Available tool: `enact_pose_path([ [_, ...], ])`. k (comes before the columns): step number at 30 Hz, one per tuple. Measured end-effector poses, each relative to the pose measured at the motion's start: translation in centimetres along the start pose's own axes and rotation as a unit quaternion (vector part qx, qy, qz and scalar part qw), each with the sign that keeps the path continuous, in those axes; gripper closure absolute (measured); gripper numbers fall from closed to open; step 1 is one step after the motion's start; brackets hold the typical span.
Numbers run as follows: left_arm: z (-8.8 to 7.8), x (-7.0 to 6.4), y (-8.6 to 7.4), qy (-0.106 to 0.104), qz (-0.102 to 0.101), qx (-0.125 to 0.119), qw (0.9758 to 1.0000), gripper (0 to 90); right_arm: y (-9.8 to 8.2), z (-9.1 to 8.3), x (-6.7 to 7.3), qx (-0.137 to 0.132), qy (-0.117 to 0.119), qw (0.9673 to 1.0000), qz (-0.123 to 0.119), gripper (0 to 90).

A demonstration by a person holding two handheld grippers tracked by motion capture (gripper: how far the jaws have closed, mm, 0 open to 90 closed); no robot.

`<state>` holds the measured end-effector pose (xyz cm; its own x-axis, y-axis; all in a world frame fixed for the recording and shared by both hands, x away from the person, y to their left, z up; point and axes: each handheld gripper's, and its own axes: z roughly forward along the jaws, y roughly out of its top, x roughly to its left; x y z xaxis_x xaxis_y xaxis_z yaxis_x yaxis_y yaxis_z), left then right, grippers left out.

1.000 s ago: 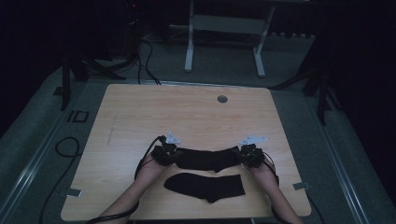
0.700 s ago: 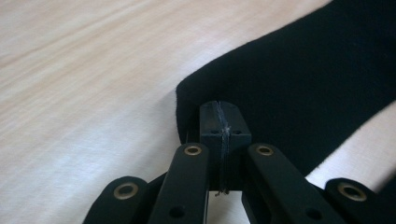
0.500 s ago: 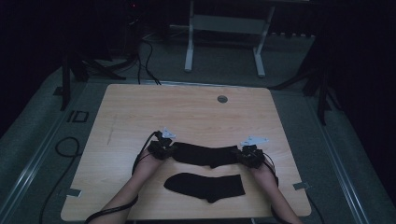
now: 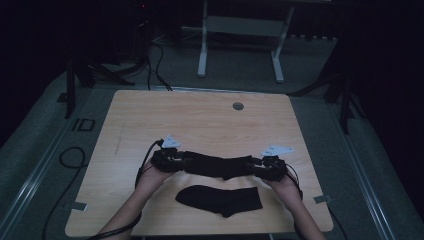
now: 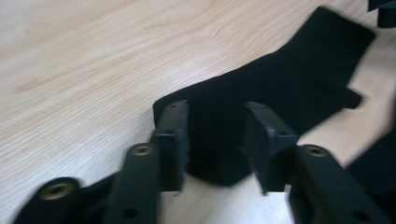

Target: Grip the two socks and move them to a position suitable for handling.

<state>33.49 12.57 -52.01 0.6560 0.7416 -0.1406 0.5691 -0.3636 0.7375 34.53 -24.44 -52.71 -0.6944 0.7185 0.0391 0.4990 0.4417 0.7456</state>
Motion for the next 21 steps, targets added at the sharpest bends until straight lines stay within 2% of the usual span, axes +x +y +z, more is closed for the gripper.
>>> enact_pose_path([
  [1, -0.4, -0.2, -0.3, -0.007, -0.002, 0.002, 1.0000, 53.7, -0.2, -0.7, 0.3, 0.002, 0.001, 1.0000, 0.002, 61.1],
  [6, -1.6, -0.9, -2.2, -0.047, -0.003, 0.022, 0.9986, 48.3, -1.9, -1.5, 1.4, 0.023, 0.012, 0.9997, 0.004, 53.5],
  [8, -1.8, -1.2, -3.0, -0.073, -0.009, 0.032, 0.9967, 48.4, -2.6, -1.7, 1.7, 0.039, 0.021, 0.9990, 0.002, 52.0],
  [9, -1.9, -1.4, -3.4, -0.079, -0.009, 0.037, 0.9961, 48.4, -3.0, -1.8, 1.9, 0.043, 0.021, 0.9989, 0.000, 52.0],
  [12, -1.9, -2.1, -4.3, -0.088, -0.002, 0.054, 0.9947, 48.5, -3.9, -2.3, 2.3, 0.053, 0.019, 0.9984, -0.001, 52.0],
  [16, -1.6, -2.8, -5.3, -0.095, -0.006, 0.062, 0.9935, 50.2, -5.3, -3.1, 2.9, 0.061, 0.014, 0.9977, 0.024, 51.7],
  [21, -1.1, -3.3, -6.4, -0.088, -0.006, 0.076, 0.9932, 54.7, -6.6, -3.6, 4.1, 0.077, 0.001, 0.9970, 0.004, 52.6],
])
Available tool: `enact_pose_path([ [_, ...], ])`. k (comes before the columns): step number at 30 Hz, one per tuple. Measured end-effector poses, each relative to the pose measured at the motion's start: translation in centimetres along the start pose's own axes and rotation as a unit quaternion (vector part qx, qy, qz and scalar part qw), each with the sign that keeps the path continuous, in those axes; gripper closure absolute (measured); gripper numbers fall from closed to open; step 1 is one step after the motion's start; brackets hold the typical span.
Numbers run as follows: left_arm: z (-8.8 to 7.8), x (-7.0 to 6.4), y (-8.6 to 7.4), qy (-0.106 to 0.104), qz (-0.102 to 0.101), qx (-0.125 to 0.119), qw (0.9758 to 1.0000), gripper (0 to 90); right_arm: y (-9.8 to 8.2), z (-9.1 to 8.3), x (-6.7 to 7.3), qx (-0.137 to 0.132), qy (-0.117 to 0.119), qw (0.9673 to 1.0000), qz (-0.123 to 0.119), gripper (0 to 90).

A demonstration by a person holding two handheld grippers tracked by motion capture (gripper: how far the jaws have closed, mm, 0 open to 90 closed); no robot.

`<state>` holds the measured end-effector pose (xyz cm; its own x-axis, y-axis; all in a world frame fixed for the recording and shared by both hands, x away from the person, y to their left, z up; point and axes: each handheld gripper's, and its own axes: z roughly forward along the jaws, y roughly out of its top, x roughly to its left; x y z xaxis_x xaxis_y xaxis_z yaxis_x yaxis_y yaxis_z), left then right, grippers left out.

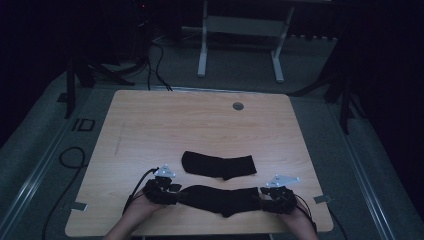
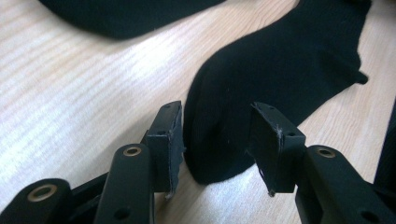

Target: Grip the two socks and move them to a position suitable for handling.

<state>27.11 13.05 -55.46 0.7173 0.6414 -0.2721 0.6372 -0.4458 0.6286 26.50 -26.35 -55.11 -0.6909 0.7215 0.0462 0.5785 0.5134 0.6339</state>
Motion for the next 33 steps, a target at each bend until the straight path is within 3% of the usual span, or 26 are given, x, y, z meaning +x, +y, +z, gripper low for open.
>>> enact_pose_path([
  [3, 0.3, -0.2, -0.4, 0.010, 0.003, 0.007, 0.9999, 57.7, -0.3, 0.0, 0.2, -0.002, 0.000, 1.0000, 0.010, 54.8],
  [6, 0.3, -0.2, -0.7, 0.013, -0.002, -0.001, 0.9999, 63.6, -0.3, 0.0, 0.3, 0.003, -0.004, 1.0000, 0.007, 60.0],
  [10, 0.4, -0.3, -1.0, 0.012, 0.004, 0.000, 0.9999, 78.4, -0.3, 0.0, 0.7, 0.002, -0.004, 1.0000, 0.004, 69.5],
  [13, 0.4, -0.6, -1.0, 0.011, 0.014, 0.005, 0.9998, 84.5, -0.4, 0.0, 0.8, 0.000, 0.001, 1.0000, 0.004, 78.0],
  [16, 0.5, -0.9, -0.9, 0.013, 0.021, 0.006, 0.9997, 86.5, -0.5, 0.1, 0.9, -0.005, 0.004, 1.0000, 0.004, 83.5],
  [21, 0.2, -0.8, -0.9, 0.007, 0.012, 0.000, 0.9999, 87.1, -0.2, -0.1, 1.0, -0.011, 0.013, 0.9997, 0.019, 85.4],
  [22, -0.2, -0.8, -0.7, 0.014, 0.014, -0.007, 0.9998, 87.1, -0.1, -0.2, 0.9, -0.018, 0.016, 0.9994, 0.023, 85.5],
  [27, -2.3, -0.5, 0.5, 0.012, 0.009, -0.040, 0.9991, 87.1, 2.1, -2.1, 0.7, -0.058, 0.013, 0.9981, 0.015, 85.5],
  [30, -3.3, -0.3, 1.6, 0.021, 0.012, -0.058, 0.9980, 87.1, 3.3, -2.7, 0.4, -0.076, 0.027, 0.9966, 0.017, 85.5],
  [33, -3.6, -0.2, 1.8, 0.024, 0.013, -0.061, 0.9977, 87.1, 4.3, -3.0, 0.2, -0.088, 0.028, 0.9957, 0.012, 85.5],
])
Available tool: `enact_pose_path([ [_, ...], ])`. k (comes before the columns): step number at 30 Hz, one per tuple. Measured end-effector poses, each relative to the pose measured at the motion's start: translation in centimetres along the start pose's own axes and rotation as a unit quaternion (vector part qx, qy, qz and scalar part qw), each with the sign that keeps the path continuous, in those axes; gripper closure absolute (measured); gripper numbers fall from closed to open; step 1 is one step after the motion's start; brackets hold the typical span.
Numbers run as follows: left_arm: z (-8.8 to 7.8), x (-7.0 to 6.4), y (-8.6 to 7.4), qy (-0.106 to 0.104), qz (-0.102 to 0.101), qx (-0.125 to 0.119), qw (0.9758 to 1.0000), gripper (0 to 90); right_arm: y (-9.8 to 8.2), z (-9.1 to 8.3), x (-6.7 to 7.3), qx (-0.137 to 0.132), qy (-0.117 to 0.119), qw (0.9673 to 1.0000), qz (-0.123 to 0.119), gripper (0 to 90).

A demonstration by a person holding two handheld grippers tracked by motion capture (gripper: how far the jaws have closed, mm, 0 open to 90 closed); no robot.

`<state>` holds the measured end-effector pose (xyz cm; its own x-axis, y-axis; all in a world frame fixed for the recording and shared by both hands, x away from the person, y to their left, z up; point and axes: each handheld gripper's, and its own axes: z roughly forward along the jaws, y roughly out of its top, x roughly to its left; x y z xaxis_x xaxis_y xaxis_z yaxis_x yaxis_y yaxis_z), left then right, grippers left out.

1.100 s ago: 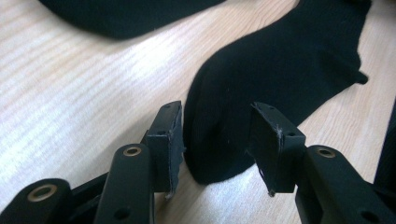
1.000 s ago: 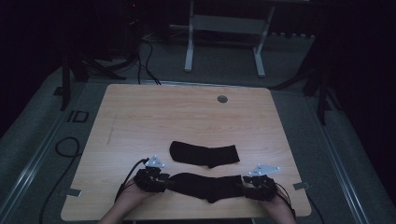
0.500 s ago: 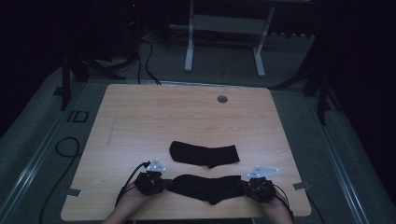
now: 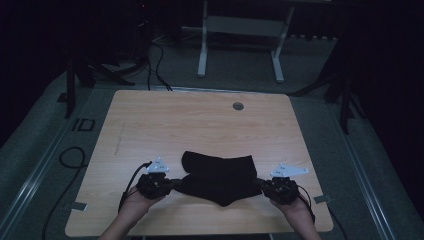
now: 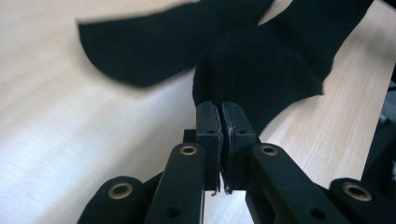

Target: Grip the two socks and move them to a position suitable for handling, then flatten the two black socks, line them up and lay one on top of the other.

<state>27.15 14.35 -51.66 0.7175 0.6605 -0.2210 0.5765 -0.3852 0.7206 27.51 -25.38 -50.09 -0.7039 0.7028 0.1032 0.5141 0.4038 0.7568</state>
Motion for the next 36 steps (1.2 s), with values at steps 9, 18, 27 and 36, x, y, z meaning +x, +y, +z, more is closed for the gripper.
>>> enact_pose_path([
  [9, -0.2, 2.5, 3.8, 0.036, 0.000, -0.015, 0.9992, 87.1, 3.8, 1.1, -2.4, -0.013, -0.031, 0.9994, -0.007, 85.4],
  [18, 1.4, 4.4, 5.5, 0.027, -0.019, -0.003, 0.9994, 87.2, 4.6, 3.4, -4.3, 0.009, -0.041, 0.9991, 0.003, 85.3],
  [27, 5.1, 7.1, 4.0, 0.017, -0.061, 0.028, 0.9976, 87.1, 3.2, 6.1, -6.0, 0.040, -0.042, 0.9978, 0.034, 85.1],
  [36, 6.6, 7.4, 3.3, 0.032, -0.053, 0.048, 0.9969, 86.9, 1.6, 7.9, -6.5, 0.070, -0.048, 0.9958, 0.035, 84.2],
])
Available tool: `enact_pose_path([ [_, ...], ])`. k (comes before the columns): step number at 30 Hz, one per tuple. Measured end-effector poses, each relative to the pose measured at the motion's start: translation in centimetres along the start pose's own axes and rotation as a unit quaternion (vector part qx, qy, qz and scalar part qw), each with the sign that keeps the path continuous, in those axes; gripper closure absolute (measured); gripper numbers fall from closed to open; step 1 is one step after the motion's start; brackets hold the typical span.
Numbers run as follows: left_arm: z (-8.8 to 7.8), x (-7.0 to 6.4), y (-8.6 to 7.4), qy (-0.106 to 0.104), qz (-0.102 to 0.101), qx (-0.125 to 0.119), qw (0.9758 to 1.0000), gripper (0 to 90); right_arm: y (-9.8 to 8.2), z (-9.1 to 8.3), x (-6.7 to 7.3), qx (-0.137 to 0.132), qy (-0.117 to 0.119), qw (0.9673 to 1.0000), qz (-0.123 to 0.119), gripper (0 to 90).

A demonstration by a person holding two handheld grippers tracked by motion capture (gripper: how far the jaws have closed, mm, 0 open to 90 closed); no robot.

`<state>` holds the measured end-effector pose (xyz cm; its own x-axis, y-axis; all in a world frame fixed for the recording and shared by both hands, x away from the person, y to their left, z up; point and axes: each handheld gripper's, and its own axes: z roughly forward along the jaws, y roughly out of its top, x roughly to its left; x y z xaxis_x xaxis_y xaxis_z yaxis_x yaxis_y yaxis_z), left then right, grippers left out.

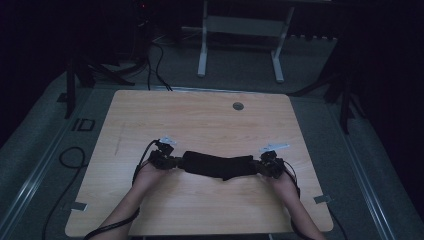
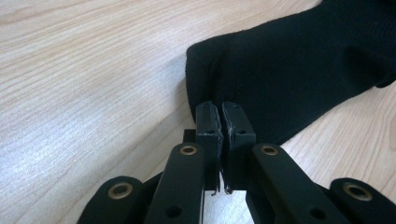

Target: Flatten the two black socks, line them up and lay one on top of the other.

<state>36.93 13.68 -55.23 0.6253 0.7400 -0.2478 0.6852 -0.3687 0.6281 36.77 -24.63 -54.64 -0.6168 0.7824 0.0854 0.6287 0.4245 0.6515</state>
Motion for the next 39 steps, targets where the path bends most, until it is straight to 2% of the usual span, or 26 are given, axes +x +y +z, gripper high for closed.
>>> enact_pose_path([
  [4, -0.5, -0.5, 0.4, 0.013, 0.013, -0.009, 0.9998, 86.9, 0.0, 0.0, 0.0, 0.000, -0.003, 1.0000, -0.002, 84.3],
  [5, -0.9, -0.9, 0.9, 0.019, 0.025, -0.014, 0.9994, 87.0, 0.0, 0.0, 0.0, 0.000, -0.003, 1.0000, -0.002, 84.3],
  [9, -1.2, -0.9, 1.6, 0.021, 0.027, -0.018, 0.9993, 86.9, 0.0, 0.0, -0.2, -0.001, -0.002, 1.0000, -0.002, 84.1],
  [10, -1.1, -0.7, 1.8, 0.017, 0.019, -0.019, 0.9995, 86.9, 0.0, 0.0, -0.2, -0.001, -0.002, 1.0000, 0.001, 84.1],
  [12, -1.0, -0.5, 1.9, 0.016, 0.017, -0.015, 0.9996, 86.9, 0.0, 0.0, -0.2, -0.001, -0.002, 1.0000, 0.001, 84.1],
  [13, -0.1, 0.3, 1.9, 0.013, 0.001, -0.003, 0.9999, 86.9, 0.0, 0.0, -0.2, -0.002, -0.002, 1.0000, 0.001, 84.1],
  [15, 0.4, 0.5, 1.7, 0.015, -0.001, 0.006, 0.9999, 86.9, 0.0, 0.1, -0.2, -0.002, -0.001, 1.0000, 0.001, 83.9],
  [17, 0.7, 0.7, 1.6, 0.018, -0.004, 0.007, 0.9998, 86.8, 0.0, 0.1, -0.3, -0.002, 0.000, 1.0000, -0.001, 83.9],
  [19, 1.0, 0.9, 1.3, 0.012, -0.014, 0.004, 0.9998, 86.8, -0.1, 0.1, -0.3, -0.003, 0.000, 1.0000, -0.001, 83.8],
  [24, 0.9, 0.8, 1.3, 0.007, -0.012, 0.012, 0.9998, 86.7, 0.0, 0.1, -0.3, -0.002, -0.003, 1.0000, -0.002, 83.7],
  [28, 0.6, 0.5, 1.0, 0.016, -0.003, 0.020, 0.9997, 85.9, 0.1, 0.2, -0.3, -0.004, -0.003, 1.0000, -0.001, 81.5],
  [31, 0.6, 0.5, 0.9, 0.019, -0.006, 0.021, 0.9996, 84.3, 0.1, 0.3, -0.3, -0.004, -0.004, 1.0000, -0.002, 80.2],
  [32, 0.5, 0.6, 0.9, 0.017, -0.009, 0.019, 0.9996, 71.4, 0.3, 0.2, -0.2, -0.001, -0.003, 1.0000, -0.006, 69.3],
  [34, -0.7, 0.6, 0.8, 0.018, -0.020, -0.011, 0.9996, 62.4, 0.4, -0.2, -0.1, -0.007, 0.000, 0.9999, -0.011, 59.1],
  [35, -0.7, 0.6, 0.8, 0.018, -0.020, -0.011, 0.9996, 57.5, 0.4, -0.2, -0.1, -0.007, 0.000, 0.9999, -0.011, 59.1],
  [36, -1.3, 0.6, 0.7, 0.016, -0.021, -0.019, 0.9995, 57.5, 0.5, -0.5, -0.1, -0.011, -0.001, 0.9998, -0.014, 54.7],
  [37, -1.8, 0.4, 0.7, 0.025, -0.017, -0.024, 0.9992, 52.2, 0.7, -1.2, 0.0, -0.020, -0.002, 0.9995, -0.022, 49.3],
  [38, -2.7, 0.1, 0.6, 0.038, -0.007, -0.031, 0.9988, 51.0, 0.8, -1.6, 0.0, -0.023, -0.003, 0.9994, -0.027, 47.2],
  [39, -3.0, 0.0, 0.6, 0.040, -0.004, -0.035, 0.9986, 51.1, 0.9, -1.9, 0.1, -0.028, -0.005, 0.9992, -0.030, 47.0],
])
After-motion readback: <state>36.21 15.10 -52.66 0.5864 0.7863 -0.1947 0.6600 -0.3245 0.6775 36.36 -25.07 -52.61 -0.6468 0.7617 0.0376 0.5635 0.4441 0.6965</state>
